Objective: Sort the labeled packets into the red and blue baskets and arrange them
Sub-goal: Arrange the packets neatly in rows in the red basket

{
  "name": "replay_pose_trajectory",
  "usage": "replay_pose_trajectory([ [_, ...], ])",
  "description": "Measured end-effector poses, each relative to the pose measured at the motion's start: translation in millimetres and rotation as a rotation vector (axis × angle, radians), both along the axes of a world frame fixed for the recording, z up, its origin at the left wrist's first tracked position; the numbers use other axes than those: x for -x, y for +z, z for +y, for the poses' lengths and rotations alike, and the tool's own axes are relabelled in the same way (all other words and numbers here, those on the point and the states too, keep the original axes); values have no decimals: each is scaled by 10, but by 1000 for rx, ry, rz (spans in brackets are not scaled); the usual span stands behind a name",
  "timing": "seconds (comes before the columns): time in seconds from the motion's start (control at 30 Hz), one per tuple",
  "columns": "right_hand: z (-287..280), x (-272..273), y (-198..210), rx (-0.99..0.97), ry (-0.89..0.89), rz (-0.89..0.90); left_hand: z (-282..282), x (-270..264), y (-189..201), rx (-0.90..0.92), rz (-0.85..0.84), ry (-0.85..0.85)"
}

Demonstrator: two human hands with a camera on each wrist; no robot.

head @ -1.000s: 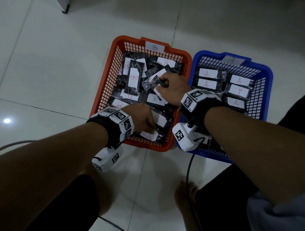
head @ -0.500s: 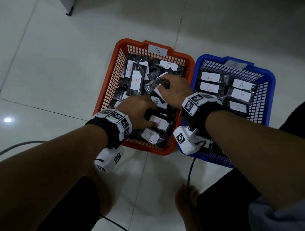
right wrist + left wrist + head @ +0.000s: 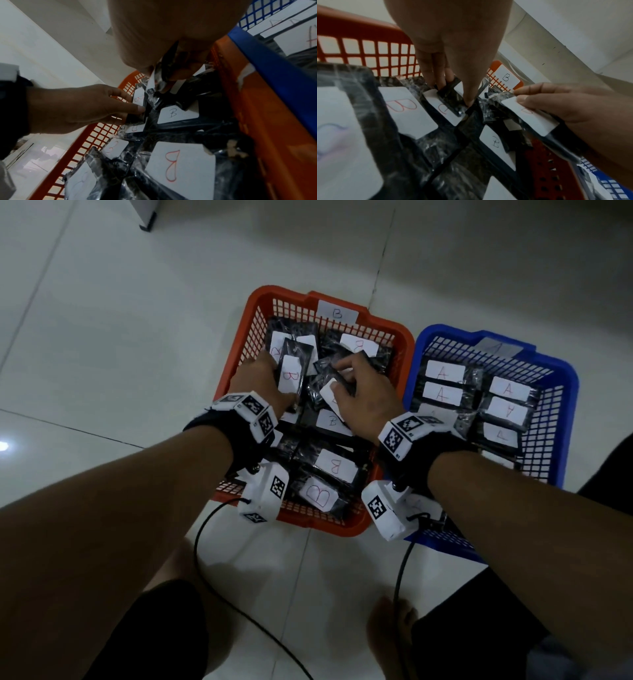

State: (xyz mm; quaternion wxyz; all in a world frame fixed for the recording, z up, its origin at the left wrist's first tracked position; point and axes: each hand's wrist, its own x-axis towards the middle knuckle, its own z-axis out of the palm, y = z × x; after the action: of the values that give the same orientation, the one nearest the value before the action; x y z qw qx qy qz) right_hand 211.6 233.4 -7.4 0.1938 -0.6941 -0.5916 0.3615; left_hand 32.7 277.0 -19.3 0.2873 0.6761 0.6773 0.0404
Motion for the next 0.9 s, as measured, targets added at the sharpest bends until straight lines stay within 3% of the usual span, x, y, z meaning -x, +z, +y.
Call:
replay_pose_trajectory([
  [0.13, 3, -20, 2, 113, -46, -11, 81, -33, 44, 108, -46, -14],
  [0.3, 59, 181, 25, 106, 87, -28, 312, 172, 301, -11, -117, 95],
  [0.4, 70, 417, -26, 135, 237, -55, 433, 362, 435, -7, -107, 15],
  [0.57, 108, 782, -96, 195, 263, 93, 440, 600, 479, 28, -62, -103],
  [0.67, 94, 825, -169, 109, 324, -9, 444, 631, 478, 41, -59, -156],
  [0.8, 46, 698, -202, 26, 487, -333, 470, 661, 467, 64, -65, -176],
  [0.9, 59, 678, -220, 49, 547, -371, 470, 679, 455, 76, -81, -158],
])
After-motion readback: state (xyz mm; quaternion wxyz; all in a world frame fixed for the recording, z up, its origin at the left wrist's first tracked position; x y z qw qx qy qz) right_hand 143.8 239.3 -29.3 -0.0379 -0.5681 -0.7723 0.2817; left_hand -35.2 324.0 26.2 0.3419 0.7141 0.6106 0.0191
